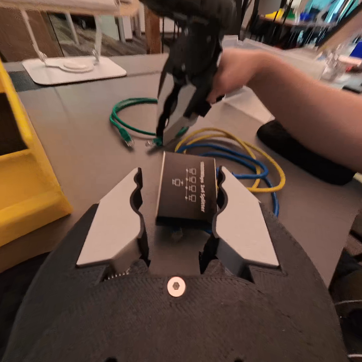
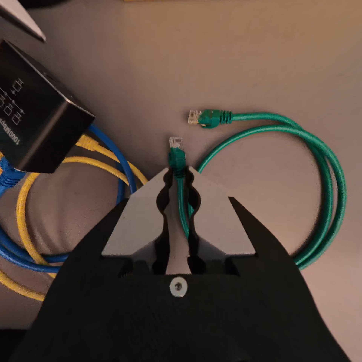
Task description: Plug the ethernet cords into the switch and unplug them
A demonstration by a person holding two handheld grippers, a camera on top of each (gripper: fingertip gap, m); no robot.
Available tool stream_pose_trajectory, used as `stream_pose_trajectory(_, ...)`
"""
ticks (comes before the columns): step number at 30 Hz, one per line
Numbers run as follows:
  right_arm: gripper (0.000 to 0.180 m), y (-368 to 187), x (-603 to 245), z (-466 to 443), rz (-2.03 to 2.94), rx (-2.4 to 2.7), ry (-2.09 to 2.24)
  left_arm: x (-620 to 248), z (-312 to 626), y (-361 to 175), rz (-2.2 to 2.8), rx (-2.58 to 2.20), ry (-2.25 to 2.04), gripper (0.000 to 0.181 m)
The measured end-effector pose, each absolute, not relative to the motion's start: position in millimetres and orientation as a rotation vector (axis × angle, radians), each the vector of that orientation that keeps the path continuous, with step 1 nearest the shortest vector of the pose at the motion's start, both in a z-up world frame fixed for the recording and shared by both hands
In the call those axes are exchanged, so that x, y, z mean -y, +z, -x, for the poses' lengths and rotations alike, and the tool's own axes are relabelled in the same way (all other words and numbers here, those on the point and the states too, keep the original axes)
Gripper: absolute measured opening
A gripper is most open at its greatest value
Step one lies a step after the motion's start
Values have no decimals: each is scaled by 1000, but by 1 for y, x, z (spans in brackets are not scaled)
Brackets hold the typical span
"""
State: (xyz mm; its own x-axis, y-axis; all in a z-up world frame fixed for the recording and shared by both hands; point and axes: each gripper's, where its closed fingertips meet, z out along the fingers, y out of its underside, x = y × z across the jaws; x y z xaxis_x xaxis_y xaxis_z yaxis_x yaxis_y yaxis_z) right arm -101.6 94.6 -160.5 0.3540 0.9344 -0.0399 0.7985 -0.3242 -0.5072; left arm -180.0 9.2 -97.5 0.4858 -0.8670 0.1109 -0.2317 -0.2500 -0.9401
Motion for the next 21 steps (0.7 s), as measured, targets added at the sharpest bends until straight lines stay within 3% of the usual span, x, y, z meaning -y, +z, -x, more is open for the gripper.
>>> stream_pose_trajectory(5, 11, -131, -80, 109, 2138, 1553, 578, -12, 190, -44, 1564, -848, -848, 74)
stream_pose_trajectory(12, 11, -33, -37, 120, 1814, 1545, 850, -27, 153, -26, 1446, -1080, -619, 69)
stream_pose_trajectory(16, 11, -15, -21, 113, 1770, 1572, 859, -19, 129, -10, 1357, -1215, -670, 56)
stream_pose_trajectory(21, 11, -16, -12, 109, 1777, 1622, 875, -15, 113, -7, 1271, -1362, -575, 53)
